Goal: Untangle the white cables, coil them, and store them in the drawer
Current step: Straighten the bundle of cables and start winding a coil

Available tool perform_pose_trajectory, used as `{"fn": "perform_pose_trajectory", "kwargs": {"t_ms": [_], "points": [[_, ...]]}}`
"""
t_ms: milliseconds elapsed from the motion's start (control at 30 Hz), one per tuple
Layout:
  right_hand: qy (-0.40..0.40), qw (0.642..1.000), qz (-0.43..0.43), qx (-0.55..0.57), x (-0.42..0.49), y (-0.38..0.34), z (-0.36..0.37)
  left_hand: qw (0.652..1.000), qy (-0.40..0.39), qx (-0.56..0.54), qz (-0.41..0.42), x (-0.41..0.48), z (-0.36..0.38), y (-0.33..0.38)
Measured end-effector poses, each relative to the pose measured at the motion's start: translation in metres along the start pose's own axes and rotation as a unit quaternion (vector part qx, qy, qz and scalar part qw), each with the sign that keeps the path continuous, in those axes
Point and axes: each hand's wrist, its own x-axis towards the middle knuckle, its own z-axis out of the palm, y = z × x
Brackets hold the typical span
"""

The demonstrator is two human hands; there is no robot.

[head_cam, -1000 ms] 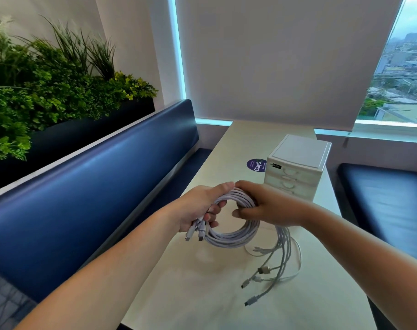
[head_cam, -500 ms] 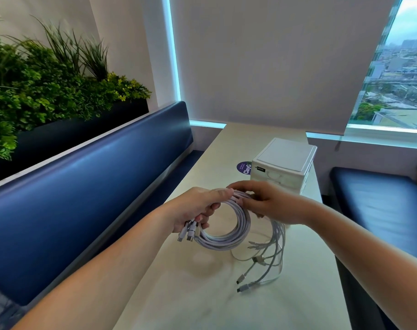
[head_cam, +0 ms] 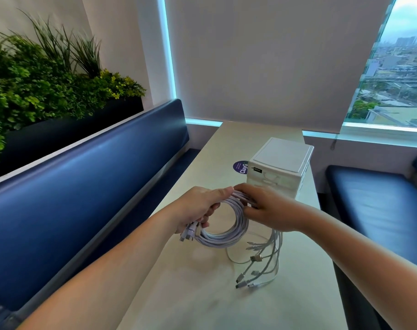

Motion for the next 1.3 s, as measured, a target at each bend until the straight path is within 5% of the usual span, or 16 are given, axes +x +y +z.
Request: {"fn": "perform_pose_trajectory", "kwargs": {"t_ms": [267, 467, 733, 933, 1000, 1167, 1300], "points": [[0.007, 0.994, 0.067, 0.088, 0.005, 0.012, 0.001, 1.0, -0.019, -0.013, 0.007, 0.011, -0.015, 0.0], [0.127, 0.982, -0.015, -0.142, 0.001, 0.019, 0.005, 1.0, -0.022, -0.017, 0.011, 0.017, -0.014, 0.001], [0.06, 0.993, 0.098, -0.029, 0.0, 0.022, 0.003, 1.0, 0.01, -0.025, 0.011, 0.018, -0.012, -0.005], [-0.011, 0.943, 0.162, 0.29, -0.005, 0.015, 0.009, 0.995, 0.061, -0.079, 0.027, 0.017, -0.019, -0.008], [0.008, 0.947, 0.153, 0.281, -0.006, 0.013, 0.015, 0.992, 0.073, -0.096, 0.032, 0.016, -0.019, -0.009], [0.104, 0.99, 0.082, 0.046, -0.004, 0.01, 0.027, 0.979, 0.095, -0.179, 0.038, 0.011, -0.019, -0.013], [0.139, 0.973, 0.099, 0.153, -0.004, 0.007, 0.04, 0.965, 0.111, -0.232, 0.058, 0.006, -0.019, -0.013]]}}
